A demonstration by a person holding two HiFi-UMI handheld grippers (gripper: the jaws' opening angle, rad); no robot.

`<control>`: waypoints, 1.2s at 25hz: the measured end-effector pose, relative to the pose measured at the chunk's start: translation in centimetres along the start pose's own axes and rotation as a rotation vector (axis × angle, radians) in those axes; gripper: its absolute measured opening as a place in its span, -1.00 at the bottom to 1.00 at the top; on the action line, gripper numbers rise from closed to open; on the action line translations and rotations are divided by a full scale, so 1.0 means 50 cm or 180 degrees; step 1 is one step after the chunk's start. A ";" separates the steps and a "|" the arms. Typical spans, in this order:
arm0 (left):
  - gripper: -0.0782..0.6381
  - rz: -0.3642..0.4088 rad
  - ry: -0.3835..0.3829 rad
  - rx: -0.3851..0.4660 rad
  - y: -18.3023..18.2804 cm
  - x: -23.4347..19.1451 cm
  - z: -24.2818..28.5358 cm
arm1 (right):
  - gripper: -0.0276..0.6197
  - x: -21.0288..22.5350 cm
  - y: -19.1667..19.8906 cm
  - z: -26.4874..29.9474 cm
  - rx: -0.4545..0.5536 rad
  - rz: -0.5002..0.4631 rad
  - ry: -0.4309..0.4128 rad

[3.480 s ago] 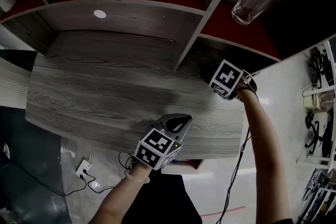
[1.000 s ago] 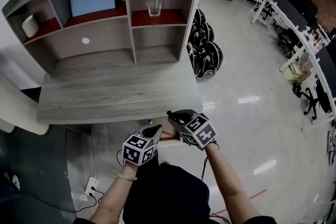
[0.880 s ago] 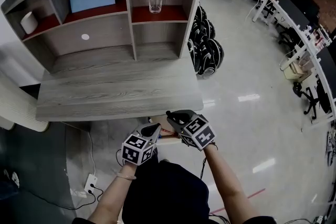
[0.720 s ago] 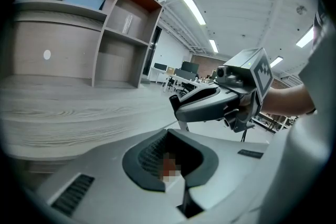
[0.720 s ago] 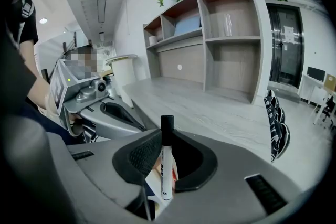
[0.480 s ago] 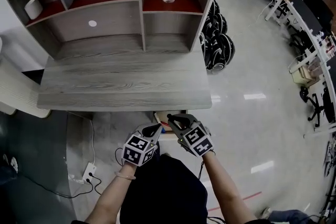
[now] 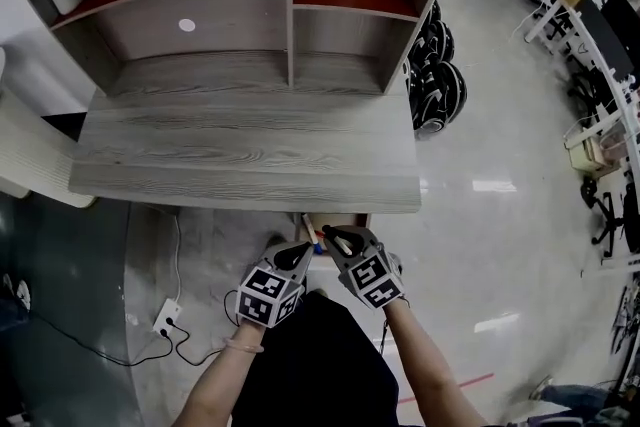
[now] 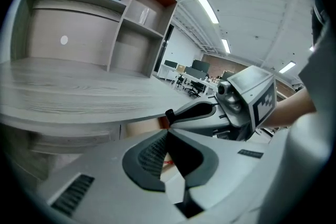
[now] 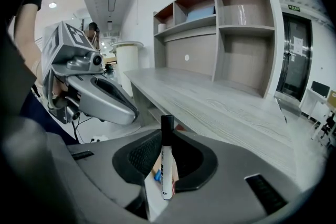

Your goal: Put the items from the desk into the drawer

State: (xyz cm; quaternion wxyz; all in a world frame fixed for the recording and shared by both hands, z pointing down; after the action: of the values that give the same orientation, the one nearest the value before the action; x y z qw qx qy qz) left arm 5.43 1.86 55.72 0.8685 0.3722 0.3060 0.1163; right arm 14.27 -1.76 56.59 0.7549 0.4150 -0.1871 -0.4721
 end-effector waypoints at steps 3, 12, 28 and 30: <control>-0.77 -0.0082 0.0012 0.0039 0.010 -0.008 0.007 | -0.72 0.001 0.027 0.020 -0.0086 -0.0110 0.0027; -0.77 -0.0129 -0.0042 -0.0070 0.037 -0.049 0.060 | -0.72 0.017 0.078 0.075 -0.0282 0.0030 0.0085; -0.77 -0.0312 -0.0015 -0.0094 0.039 -0.081 0.047 | -0.66 0.077 0.153 0.145 -0.0726 0.0434 0.0427; -0.77 -0.0315 -0.0001 -0.0100 0.038 -0.083 0.044 | -0.17 0.076 0.156 0.152 -0.0782 0.0505 0.0407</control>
State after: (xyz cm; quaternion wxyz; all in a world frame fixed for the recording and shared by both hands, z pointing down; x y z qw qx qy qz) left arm 3.60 0.12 60.10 0.8790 0.3429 0.3220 0.0779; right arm 15.31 -6.86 66.89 0.8452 0.3327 -0.1117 -0.4030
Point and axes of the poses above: the fingertips, and each gripper's own axes: z forward along the fingers, x to its right, y out of its underside, the point moved 5 cm from there along -z, backward along the fingers, and after that the axes turned 8 degrees about -z, right-handed, at the moved point
